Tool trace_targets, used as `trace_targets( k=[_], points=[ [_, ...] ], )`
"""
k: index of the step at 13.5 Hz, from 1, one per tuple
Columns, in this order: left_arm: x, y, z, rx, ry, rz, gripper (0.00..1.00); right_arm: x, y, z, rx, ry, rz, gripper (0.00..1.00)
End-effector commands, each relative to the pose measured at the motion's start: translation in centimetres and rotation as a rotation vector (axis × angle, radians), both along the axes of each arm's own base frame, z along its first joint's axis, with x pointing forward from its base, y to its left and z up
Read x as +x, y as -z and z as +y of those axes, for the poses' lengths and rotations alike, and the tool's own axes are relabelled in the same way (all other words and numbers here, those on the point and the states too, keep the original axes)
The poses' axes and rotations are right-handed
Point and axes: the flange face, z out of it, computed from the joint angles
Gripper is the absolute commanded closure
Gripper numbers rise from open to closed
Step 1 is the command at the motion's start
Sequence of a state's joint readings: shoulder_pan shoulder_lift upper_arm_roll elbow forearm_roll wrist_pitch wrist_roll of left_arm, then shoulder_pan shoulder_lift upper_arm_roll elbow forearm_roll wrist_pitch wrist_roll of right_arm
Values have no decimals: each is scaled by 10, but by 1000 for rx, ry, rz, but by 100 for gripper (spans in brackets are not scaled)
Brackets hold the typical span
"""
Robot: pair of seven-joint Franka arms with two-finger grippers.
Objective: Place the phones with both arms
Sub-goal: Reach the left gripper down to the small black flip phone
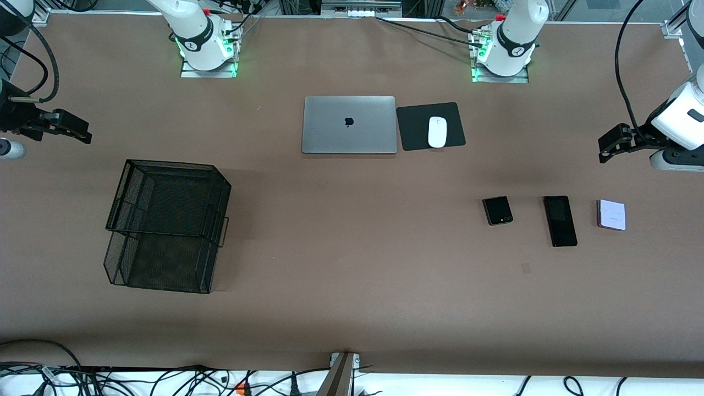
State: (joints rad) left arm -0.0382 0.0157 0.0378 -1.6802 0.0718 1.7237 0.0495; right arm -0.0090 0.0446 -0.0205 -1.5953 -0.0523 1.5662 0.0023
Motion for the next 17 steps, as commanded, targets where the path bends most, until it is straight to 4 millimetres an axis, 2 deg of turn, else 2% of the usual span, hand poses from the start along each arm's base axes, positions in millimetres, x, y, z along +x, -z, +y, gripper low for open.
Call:
trace_targets(
  k=[1, 5, 12, 16, 17],
  points=[
    [0, -6, -4, -20, -21, 6, 0, -2, -4, 0, -2, 14, -7, 0],
    [2, -7, -10, -12, -20, 30, 0, -3, -5, -1, -2, 16, -7, 0],
    [-10, -1, -16, -56, -33, 143, 0, -3, -5, -1, -2, 14, -7, 0],
    [10, 25, -17, -56, -5, 204, 0, -3, -5, -1, -3, 4, -5, 0],
    [9, 30, -18, -68, -12, 215, 0, -3, -6, -2, -3, 2, -6, 0]
  ],
)
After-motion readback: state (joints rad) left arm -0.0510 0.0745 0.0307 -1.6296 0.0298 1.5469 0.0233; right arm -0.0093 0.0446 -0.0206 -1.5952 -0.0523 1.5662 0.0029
